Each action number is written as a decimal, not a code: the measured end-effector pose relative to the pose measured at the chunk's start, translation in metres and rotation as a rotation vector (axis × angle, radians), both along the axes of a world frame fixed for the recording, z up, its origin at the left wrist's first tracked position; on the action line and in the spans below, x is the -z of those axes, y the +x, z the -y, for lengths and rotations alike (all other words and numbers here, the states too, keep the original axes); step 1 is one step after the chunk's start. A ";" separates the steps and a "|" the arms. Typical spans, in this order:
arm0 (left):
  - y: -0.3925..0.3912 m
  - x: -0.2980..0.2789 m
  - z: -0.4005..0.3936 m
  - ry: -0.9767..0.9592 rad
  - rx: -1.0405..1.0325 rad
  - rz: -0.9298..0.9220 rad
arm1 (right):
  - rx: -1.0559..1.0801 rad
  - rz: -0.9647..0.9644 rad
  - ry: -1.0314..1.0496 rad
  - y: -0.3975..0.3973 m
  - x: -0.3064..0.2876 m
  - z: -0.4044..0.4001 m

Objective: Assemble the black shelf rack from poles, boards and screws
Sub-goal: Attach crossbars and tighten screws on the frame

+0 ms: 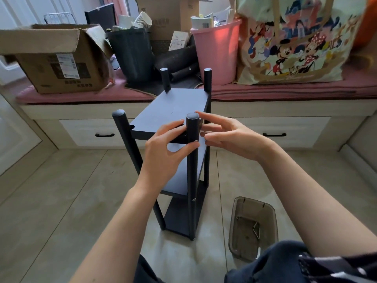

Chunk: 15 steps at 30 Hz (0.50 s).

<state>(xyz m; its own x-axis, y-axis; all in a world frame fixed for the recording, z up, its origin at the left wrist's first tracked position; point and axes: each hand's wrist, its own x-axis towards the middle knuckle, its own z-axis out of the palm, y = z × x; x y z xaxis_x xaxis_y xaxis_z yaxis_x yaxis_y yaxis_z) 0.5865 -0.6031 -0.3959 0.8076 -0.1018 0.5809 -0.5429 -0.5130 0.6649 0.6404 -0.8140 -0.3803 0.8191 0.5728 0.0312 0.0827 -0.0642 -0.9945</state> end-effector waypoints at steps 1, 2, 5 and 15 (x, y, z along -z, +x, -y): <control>0.000 0.000 0.000 -0.004 0.003 0.012 | 0.016 0.000 0.001 0.000 0.000 0.002; -0.001 0.001 0.001 -0.007 0.001 0.021 | 0.023 -0.002 0.007 0.000 0.000 0.005; 0.000 0.002 0.002 -0.023 -0.013 0.033 | 0.048 -0.015 0.031 -0.002 0.004 0.020; 0.003 0.008 0.007 -0.073 -0.067 0.062 | 0.235 -0.209 -0.226 -0.020 0.127 0.112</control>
<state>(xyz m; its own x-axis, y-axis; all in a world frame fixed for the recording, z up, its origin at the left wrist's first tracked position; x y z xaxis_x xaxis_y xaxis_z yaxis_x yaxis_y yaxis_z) 0.5892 -0.6099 -0.4035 0.7732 -0.0045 0.6342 -0.5508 -0.5006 0.6679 0.6207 -0.9259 -0.5069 0.9042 0.3421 -0.2556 -0.1630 -0.2767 -0.9470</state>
